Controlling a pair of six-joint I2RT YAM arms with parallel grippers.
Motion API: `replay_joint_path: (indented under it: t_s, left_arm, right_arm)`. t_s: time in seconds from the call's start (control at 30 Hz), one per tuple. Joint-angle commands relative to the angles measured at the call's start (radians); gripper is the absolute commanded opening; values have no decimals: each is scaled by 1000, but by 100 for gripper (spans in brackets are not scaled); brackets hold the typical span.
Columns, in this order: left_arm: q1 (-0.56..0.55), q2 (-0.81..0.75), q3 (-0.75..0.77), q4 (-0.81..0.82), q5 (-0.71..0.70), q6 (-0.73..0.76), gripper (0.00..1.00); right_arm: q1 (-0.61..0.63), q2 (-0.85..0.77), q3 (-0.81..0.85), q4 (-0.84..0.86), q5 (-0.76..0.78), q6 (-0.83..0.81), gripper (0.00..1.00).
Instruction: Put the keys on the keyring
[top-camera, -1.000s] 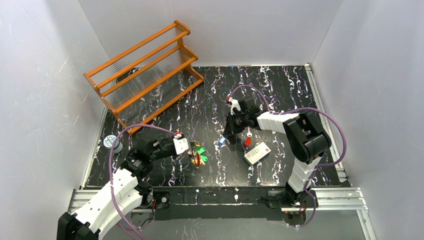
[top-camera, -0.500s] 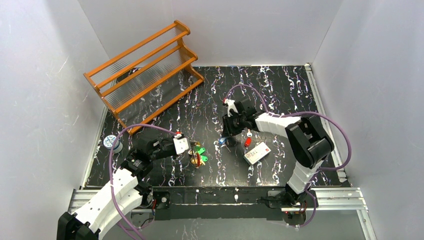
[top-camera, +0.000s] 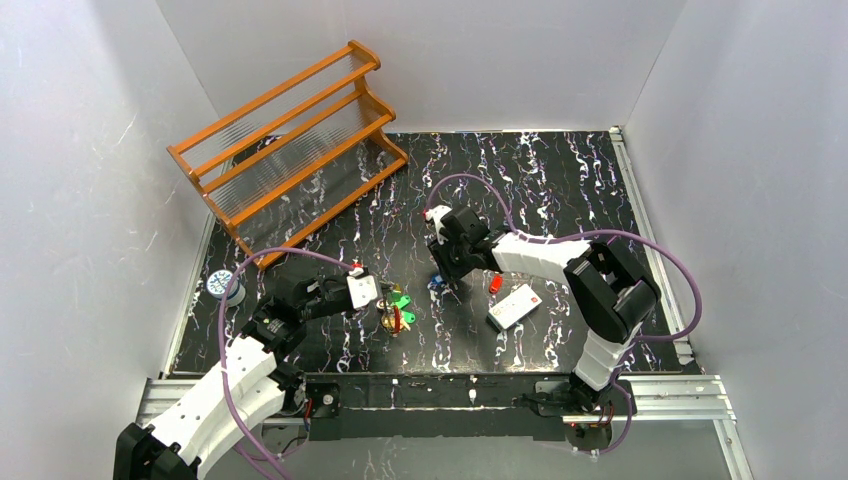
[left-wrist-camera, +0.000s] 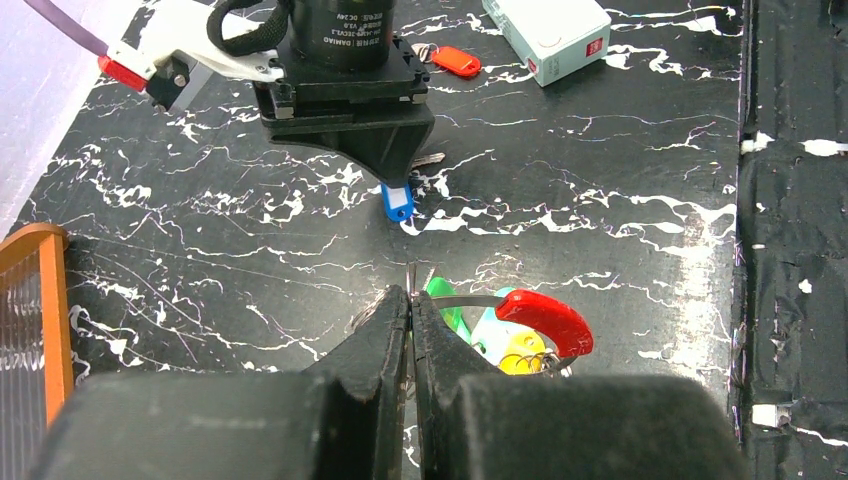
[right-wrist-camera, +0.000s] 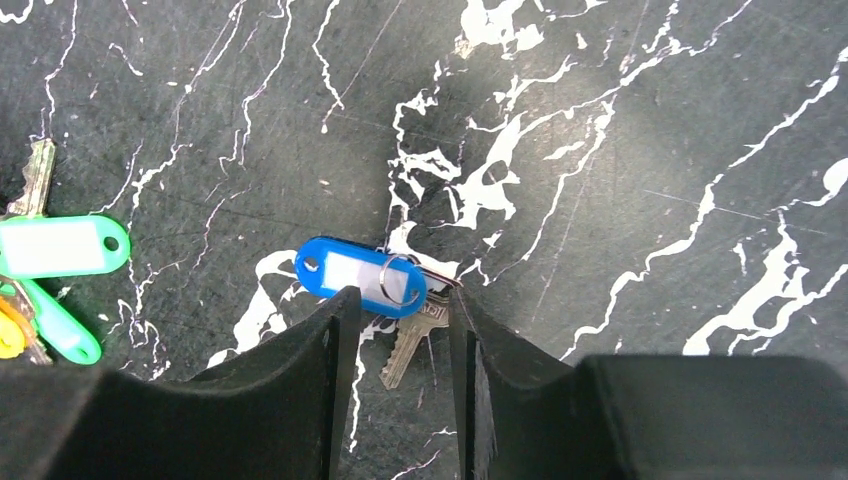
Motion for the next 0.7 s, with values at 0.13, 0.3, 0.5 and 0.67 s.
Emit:
replay_joint_path:
  t_s: [0.13,0.3,0.5,0.67]
  left_arm:
    - [-3,0,38,13,28,-9,0]
    - [-3,4,39,18,39,-12,0]
    - [-3,11,39,18,43,-14,0]
    - [-3,16,42,19,45,-13,0]
  right_arm:
    - [9,-11,67,0,82,-30,37]
    - [9,-1,70,5,73,-31,28]
    - [9,-8,66,10,50,-36,28]
    - [10,0,64,14,33,-40,30]
